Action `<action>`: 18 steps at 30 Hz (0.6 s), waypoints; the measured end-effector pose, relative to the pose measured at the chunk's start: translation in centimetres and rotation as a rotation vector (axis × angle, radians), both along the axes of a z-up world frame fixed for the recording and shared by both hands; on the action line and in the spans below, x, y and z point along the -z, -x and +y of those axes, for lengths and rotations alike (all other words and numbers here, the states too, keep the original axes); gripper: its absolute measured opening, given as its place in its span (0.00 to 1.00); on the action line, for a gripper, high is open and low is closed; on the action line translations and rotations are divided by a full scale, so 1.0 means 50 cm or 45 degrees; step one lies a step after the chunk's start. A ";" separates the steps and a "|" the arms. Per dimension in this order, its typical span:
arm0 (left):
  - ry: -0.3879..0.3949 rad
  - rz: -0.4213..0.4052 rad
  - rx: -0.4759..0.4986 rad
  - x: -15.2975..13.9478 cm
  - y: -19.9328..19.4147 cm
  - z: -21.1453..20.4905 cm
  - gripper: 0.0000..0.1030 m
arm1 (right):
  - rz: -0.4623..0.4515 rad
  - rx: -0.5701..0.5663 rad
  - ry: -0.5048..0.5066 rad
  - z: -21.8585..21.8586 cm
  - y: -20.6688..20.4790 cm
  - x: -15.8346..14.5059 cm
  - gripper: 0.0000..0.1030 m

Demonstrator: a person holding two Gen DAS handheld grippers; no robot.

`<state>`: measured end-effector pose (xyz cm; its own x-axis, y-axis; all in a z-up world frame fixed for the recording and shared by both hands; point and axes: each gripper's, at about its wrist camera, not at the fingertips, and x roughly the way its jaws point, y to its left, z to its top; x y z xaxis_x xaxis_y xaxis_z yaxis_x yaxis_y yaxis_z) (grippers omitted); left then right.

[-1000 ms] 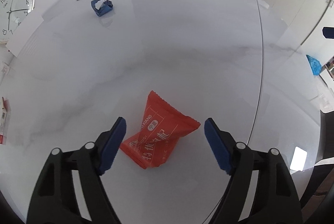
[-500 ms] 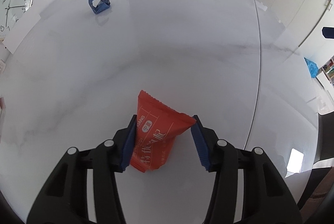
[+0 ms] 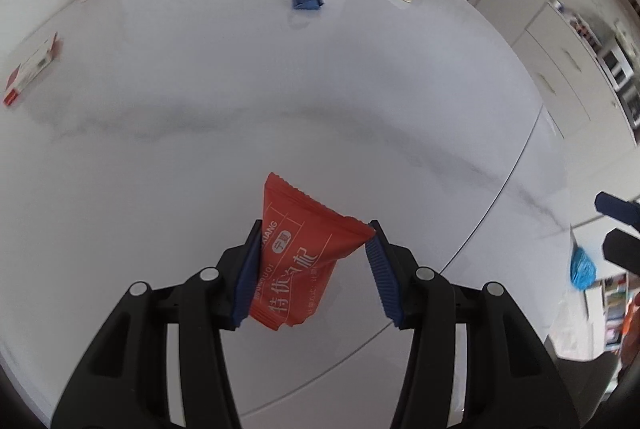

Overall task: Collect trash
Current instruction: 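Move the right gripper toward the blue crumpled wrapper while the left holds the red bag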

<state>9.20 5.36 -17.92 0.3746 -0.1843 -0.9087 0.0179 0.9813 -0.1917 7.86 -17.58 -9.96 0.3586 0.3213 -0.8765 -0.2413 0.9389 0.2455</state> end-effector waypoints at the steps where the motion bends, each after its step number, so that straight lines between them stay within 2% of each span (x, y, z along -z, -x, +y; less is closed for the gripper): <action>1: 0.007 0.022 -0.043 -0.004 0.006 0.001 0.48 | 0.002 -0.021 0.000 0.006 -0.005 0.002 0.98; 8: 0.060 0.170 -0.308 -0.013 0.038 0.015 0.48 | 0.018 -0.295 0.052 0.071 -0.117 0.025 0.98; 13: 0.064 0.157 -0.394 -0.040 0.041 0.006 0.48 | -0.059 -0.519 0.141 0.165 -0.302 0.030 0.98; 18: 0.035 0.176 -0.427 -0.039 0.015 -0.022 0.48 | -0.105 -0.761 0.286 0.296 -0.487 0.085 0.98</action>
<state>8.47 4.27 -15.98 0.2920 -0.0967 -0.9515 -0.3324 0.9226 -0.1957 32.19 -2.80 -14.24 0.2438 0.2983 -0.9228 -0.7484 0.6631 0.0166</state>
